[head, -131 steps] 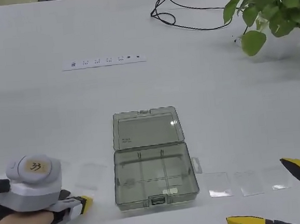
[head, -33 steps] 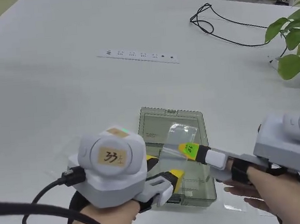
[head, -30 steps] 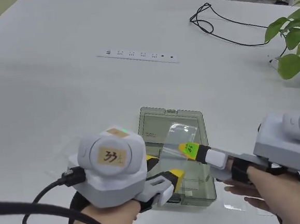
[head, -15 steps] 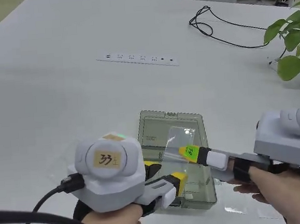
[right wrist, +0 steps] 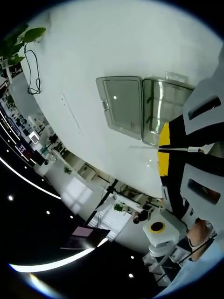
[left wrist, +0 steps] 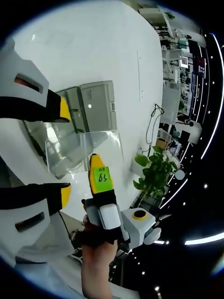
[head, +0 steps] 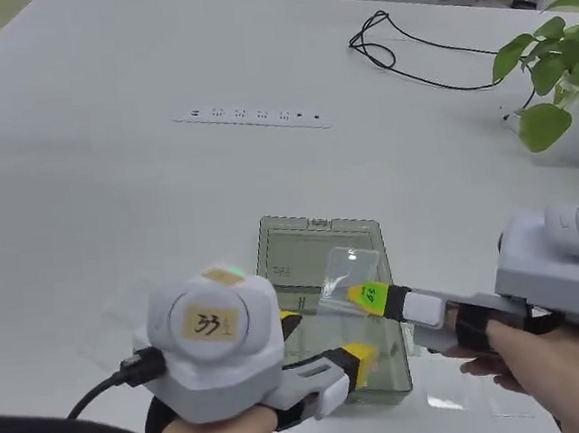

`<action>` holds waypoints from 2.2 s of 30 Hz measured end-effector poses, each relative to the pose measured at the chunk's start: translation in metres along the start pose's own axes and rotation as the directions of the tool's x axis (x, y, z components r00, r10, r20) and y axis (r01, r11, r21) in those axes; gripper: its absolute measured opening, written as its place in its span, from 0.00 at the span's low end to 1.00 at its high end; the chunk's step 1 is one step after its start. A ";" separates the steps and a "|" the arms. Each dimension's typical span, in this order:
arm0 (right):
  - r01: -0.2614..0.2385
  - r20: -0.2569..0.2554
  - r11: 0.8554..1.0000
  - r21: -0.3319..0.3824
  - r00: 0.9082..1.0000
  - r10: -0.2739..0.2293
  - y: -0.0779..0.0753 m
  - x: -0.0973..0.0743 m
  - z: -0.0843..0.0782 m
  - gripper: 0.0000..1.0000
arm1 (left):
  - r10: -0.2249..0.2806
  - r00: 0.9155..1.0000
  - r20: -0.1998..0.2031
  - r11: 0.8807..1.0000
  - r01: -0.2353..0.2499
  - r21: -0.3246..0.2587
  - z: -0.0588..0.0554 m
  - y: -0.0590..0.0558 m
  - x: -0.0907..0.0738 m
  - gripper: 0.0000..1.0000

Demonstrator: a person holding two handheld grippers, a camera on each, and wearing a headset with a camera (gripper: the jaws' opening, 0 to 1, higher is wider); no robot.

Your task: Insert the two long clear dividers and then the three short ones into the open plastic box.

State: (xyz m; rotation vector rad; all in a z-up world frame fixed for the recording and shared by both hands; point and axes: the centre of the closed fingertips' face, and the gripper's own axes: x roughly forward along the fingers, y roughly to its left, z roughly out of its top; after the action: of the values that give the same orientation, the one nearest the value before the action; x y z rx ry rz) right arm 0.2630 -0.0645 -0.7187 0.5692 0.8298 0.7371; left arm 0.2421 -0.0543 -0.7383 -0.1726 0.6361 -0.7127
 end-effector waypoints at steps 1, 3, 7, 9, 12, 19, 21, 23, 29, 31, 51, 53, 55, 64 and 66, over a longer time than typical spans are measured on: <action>-0.001 -0.001 1.000 0.005 1.000 0.001 0.000 -0.001 0.000 0.01 | -0.004 1.000 -0.001 1.000 0.004 0.015 0.000 0.000 0.000 0.54; 0.007 -0.008 1.000 0.012 1.000 -0.007 -0.002 -0.002 -0.001 0.01 | 0.000 1.000 0.005 0.997 -0.001 0.073 0.000 0.005 0.000 0.62; 0.027 -0.015 1.000 0.016 1.000 -0.026 -0.006 -0.004 -0.001 0.01 | -0.020 1.000 -0.019 0.984 0.023 0.178 -0.006 0.010 0.001 0.80; 0.027 -0.023 0.999 0.027 0.999 -0.027 -0.007 -0.004 -0.001 0.01 | -0.033 0.999 -0.034 0.970 0.040 0.238 -0.009 0.011 0.000 0.87; 0.036 -0.035 0.999 0.020 0.999 -0.035 -0.009 -0.004 -0.003 0.02 | -0.041 0.999 -0.032 0.958 0.048 0.283 -0.008 0.013 -0.001 0.97; 0.065 -0.078 0.998 0.001 0.995 -0.065 -0.012 -0.005 -0.004 0.01 | -0.054 0.998 -0.023 0.953 0.058 0.296 -0.006 0.022 -0.005 1.00; 0.089 -0.095 0.996 0.008 0.992 -0.088 -0.014 -0.006 -0.003 0.01 | -0.055 0.998 -0.016 0.950 0.058 0.306 -0.005 0.025 -0.006 1.00; 0.120 -0.115 0.992 0.025 0.986 -0.116 -0.017 -0.008 -0.001 0.01 | -0.035 0.999 -0.014 0.951 0.038 0.307 -0.003 0.031 -0.008 1.00; 0.171 -0.179 0.985 0.011 0.970 -0.167 -0.020 -0.010 0.001 0.01 | -0.059 0.998 0.006 0.942 0.054 0.331 0.003 0.039 -0.013 0.99; 0.192 -0.206 0.981 0.010 0.961 -0.186 -0.022 -0.011 0.001 0.02 | -0.051 0.999 0.012 0.938 0.044 0.343 0.004 0.043 -0.015 0.99; 0.367 -0.473 0.930 0.019 0.823 -0.315 -0.049 -0.003 -0.002 0.01 | -0.073 0.997 0.003 0.922 0.066 0.380 -0.004 0.051 -0.019 0.95; 0.387 -0.509 0.921 0.045 0.802 -0.312 -0.050 -0.001 -0.007 0.01 | -0.070 0.997 0.007 0.923 0.063 0.380 -0.004 0.053 -0.019 0.94; 0.404 -0.509 0.911 0.082 0.803 -0.310 -0.053 0.003 -0.005 0.01 | -0.072 0.997 0.017 0.929 0.061 0.364 -0.002 0.055 -0.017 0.94; 0.450 -0.543 0.887 0.103 0.773 -0.329 -0.067 0.008 -0.004 0.01 | -0.088 0.996 0.032 0.938 0.072 0.338 -0.003 0.052 -0.013 0.91; 0.453 -0.546 0.886 0.099 0.769 -0.333 -0.071 0.009 -0.004 0.01 | -0.090 0.995 0.031 0.939 0.075 0.336 -0.004 0.052 -0.013 0.91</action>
State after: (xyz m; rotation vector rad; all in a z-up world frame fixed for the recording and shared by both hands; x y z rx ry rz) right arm 0.2890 -0.1004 -0.7745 0.3721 1.5041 0.3982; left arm 0.2608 -0.0068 -0.7540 0.1000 0.4573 -0.8847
